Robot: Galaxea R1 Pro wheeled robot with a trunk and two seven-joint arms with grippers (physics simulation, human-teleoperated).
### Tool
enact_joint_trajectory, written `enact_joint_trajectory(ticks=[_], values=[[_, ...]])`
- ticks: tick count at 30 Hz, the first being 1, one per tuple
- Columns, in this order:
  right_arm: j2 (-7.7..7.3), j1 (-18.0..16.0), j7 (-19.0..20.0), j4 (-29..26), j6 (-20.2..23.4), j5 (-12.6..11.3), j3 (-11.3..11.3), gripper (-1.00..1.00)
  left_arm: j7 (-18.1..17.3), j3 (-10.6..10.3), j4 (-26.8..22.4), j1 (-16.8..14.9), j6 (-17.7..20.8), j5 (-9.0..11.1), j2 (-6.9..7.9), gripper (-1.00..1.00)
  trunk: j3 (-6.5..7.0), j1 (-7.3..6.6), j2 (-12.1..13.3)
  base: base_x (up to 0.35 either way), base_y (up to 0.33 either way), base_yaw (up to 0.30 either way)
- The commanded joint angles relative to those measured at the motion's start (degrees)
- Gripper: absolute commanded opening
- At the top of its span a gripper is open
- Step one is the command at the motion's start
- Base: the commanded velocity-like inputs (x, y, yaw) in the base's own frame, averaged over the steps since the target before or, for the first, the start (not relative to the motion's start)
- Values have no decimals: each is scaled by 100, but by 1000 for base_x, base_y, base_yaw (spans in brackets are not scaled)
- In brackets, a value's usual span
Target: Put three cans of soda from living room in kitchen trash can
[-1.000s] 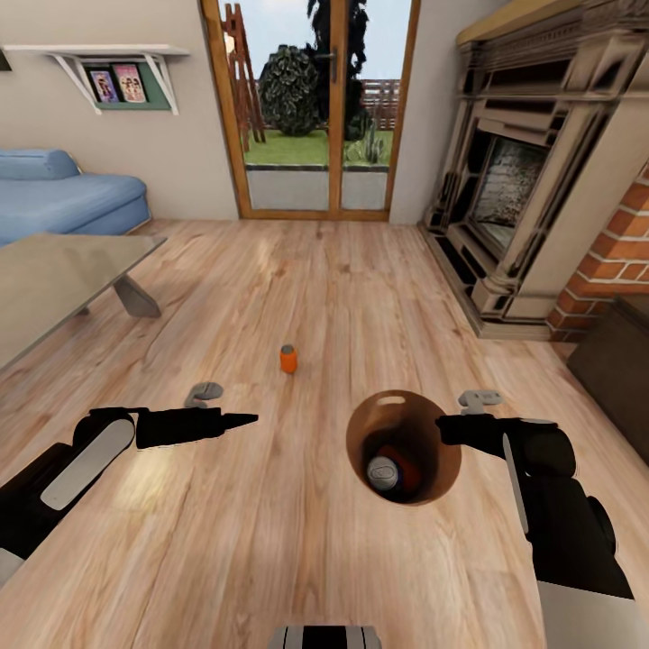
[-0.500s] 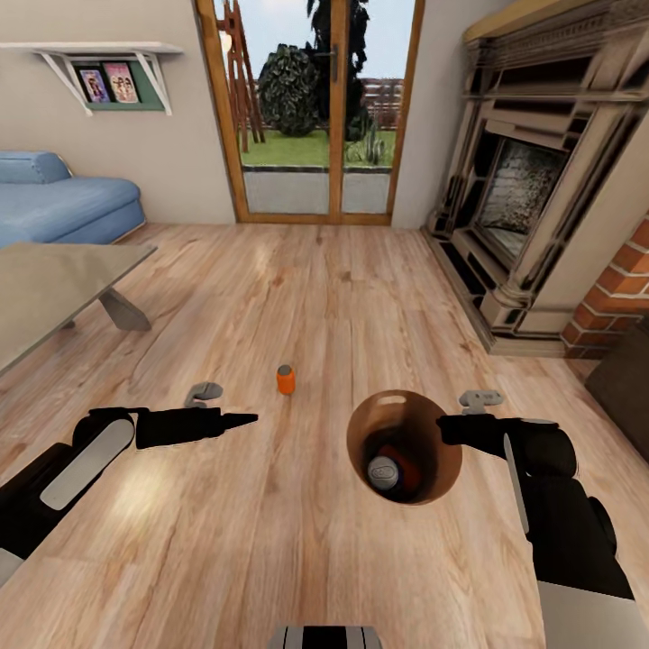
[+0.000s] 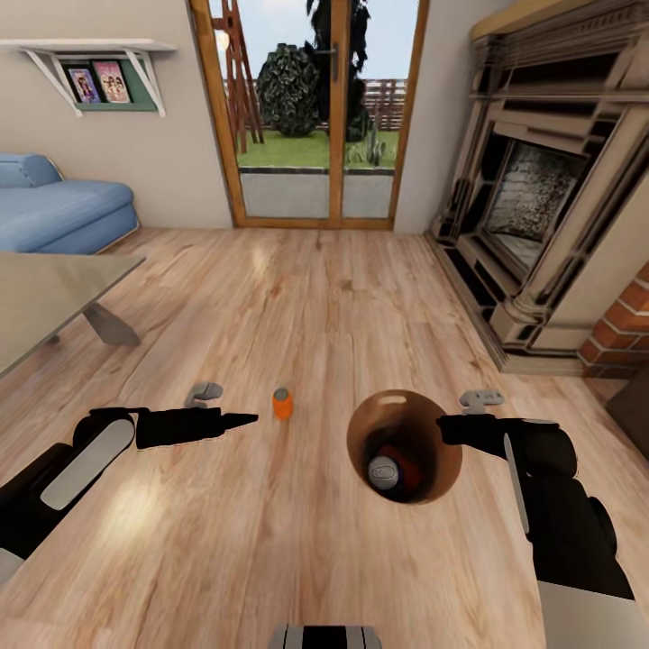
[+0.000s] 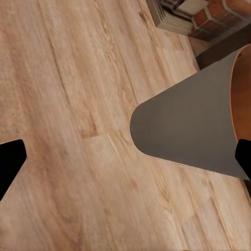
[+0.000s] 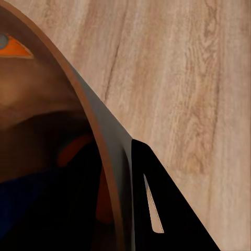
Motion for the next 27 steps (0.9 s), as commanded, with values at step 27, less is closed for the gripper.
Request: enact_joint_trajectory(ticks=[27], values=[[-16,-2,11,-2,23,-131,2,-100,-2,10,0,0,0,-17,0,100,1,-1,0,338,0,0]])
